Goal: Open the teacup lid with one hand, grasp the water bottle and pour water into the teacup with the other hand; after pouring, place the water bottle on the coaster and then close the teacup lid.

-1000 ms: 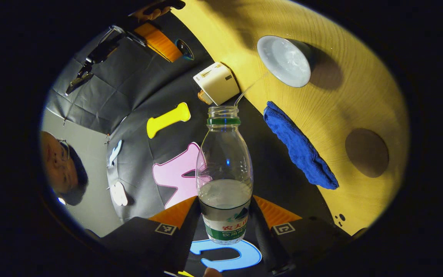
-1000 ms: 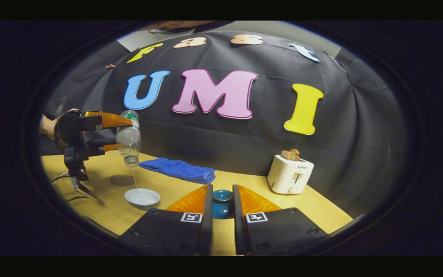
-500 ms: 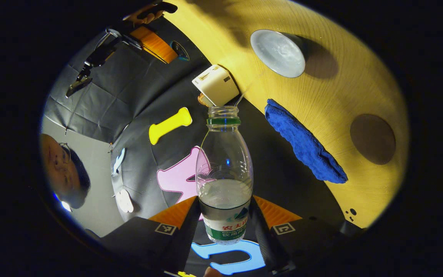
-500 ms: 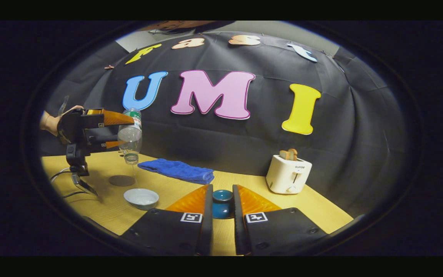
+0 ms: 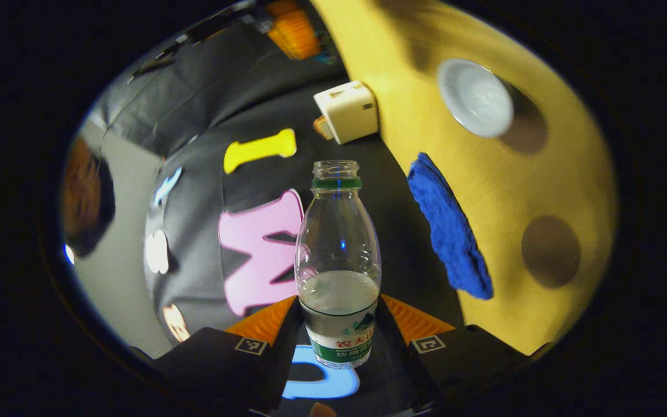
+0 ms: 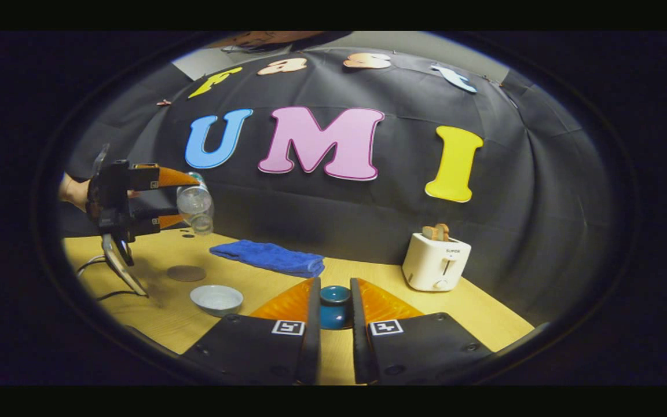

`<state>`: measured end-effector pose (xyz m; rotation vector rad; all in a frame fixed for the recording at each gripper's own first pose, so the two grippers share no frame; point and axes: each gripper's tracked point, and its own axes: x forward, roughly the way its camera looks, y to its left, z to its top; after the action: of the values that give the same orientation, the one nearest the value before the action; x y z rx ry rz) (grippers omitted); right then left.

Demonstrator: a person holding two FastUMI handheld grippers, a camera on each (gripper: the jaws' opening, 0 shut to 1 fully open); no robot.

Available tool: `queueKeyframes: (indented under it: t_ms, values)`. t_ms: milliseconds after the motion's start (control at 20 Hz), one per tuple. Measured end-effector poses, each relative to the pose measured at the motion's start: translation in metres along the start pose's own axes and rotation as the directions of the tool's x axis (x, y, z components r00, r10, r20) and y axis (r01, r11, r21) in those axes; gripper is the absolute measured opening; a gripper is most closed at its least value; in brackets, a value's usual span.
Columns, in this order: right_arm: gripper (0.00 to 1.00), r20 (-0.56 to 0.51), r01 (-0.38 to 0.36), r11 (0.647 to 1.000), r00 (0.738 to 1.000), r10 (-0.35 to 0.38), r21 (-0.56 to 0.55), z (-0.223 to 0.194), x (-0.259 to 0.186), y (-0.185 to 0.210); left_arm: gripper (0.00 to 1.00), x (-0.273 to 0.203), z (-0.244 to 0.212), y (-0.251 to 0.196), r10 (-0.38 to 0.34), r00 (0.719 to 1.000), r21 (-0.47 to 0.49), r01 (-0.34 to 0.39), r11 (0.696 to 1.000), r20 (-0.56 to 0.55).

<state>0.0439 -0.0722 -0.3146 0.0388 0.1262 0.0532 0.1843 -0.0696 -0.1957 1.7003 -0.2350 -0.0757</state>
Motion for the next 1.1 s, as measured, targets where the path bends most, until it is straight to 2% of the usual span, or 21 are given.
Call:
queueKeyframes:
  t_ms: [50,100,150,200,250,300,400,450,500,600,650,700,750,850,900,1050,1100]
  values:
    - [0.22,-0.004,-0.002,1.0,1.0,0.002,0.0,-0.001,0.0,0.001,0.75,-0.001,0.001,0.004,-0.014,1.0,-0.118,0.012,0.993,-0.009]
    - [0.22,-0.004,-0.003,1.0,1.0,0.003,0.001,-0.001,0.0,0.002,0.75,-0.003,0.001,0.007,-0.025,1.0,-0.237,0.02,0.971,-0.018]
    - [0.22,-0.004,-0.002,1.0,1.0,0.003,0.003,-0.001,0.001,0.002,0.75,-0.003,0.0,0.009,-0.035,0.999,-0.357,0.023,0.934,-0.029]
    - [0.22,-0.004,-0.003,1.0,1.0,0.003,0.006,0.0,0.0,0.003,0.75,-0.003,-0.003,0.011,-0.048,0.998,-0.477,0.02,0.878,-0.045]
    - [0.22,-0.004,-0.002,1.0,1.0,0.002,0.009,0.0,0.0,0.004,0.75,0.001,-0.004,0.009,-0.068,0.996,-0.6,0.019,0.8,-0.058]
    - [0.22,-0.005,-0.004,1.0,1.0,0.004,0.012,-0.001,0.001,0.005,0.75,0.01,-0.007,0.007,-0.096,0.993,-0.723,0.019,0.691,-0.066]
    - [0.22,-0.006,-0.007,1.0,1.0,0.007,0.011,0.0,0.001,0.008,0.75,0.022,-0.009,-0.003,-0.153,0.984,-0.909,-0.019,0.416,-0.09]
    - [0.22,-0.006,-0.009,1.0,1.0,0.009,0.01,0.0,0.001,0.009,0.75,0.028,-0.01,-0.008,-0.174,0.98,-0.957,-0.047,0.286,-0.1]
    - [0.22,-0.007,-0.012,1.0,1.0,0.012,0.009,0.001,0.001,0.01,0.75,0.032,-0.01,-0.011,-0.185,0.978,-0.982,-0.065,0.176,-0.098]
    - [0.22,-0.007,-0.016,1.0,1.0,0.016,0.007,0.001,0.002,0.012,0.75,0.038,-0.006,-0.006,-0.188,0.978,-0.996,-0.085,0.009,-0.085]
    - [0.22,-0.008,-0.019,1.0,1.0,0.019,0.007,0.001,0.002,0.013,0.76,0.037,-0.005,-0.003,-0.187,0.979,-0.994,-0.09,-0.056,-0.078]
    - [0.22,-0.01,-0.021,1.0,1.0,0.021,0.007,0.001,0.002,0.014,0.75,0.035,-0.004,0.0,-0.186,0.98,-0.989,-0.093,-0.115,-0.07]
    - [0.26,-0.011,-0.023,1.0,1.0,0.023,0.005,0.001,0.004,0.015,0.76,0.036,-0.003,0.001,-0.19,0.98,-0.983,-0.093,-0.156,-0.062]
    - [0.26,-0.013,-0.028,1.0,1.0,0.028,0.004,0.001,0.004,0.017,0.75,0.036,-0.005,-0.003,-0.211,0.975,-0.967,-0.111,-0.231,-0.061]
    - [0.22,-0.014,-0.029,1.0,0.999,0.029,0.004,0.0,0.004,0.017,0.75,0.035,-0.004,-0.006,-0.231,0.971,-0.957,-0.124,-0.262,-0.063]
    - [0.22,-0.014,-0.032,0.999,0.999,0.032,0.0,0.002,0.005,0.019,0.76,0.041,-0.004,-0.025,-0.271,0.959,-0.936,-0.173,-0.306,-0.089]
    - [0.26,-0.016,-0.033,0.999,0.999,0.033,-0.001,0.001,0.005,0.019,0.76,0.039,-0.006,-0.033,-0.274,0.957,-0.93,-0.185,-0.318,-0.097]
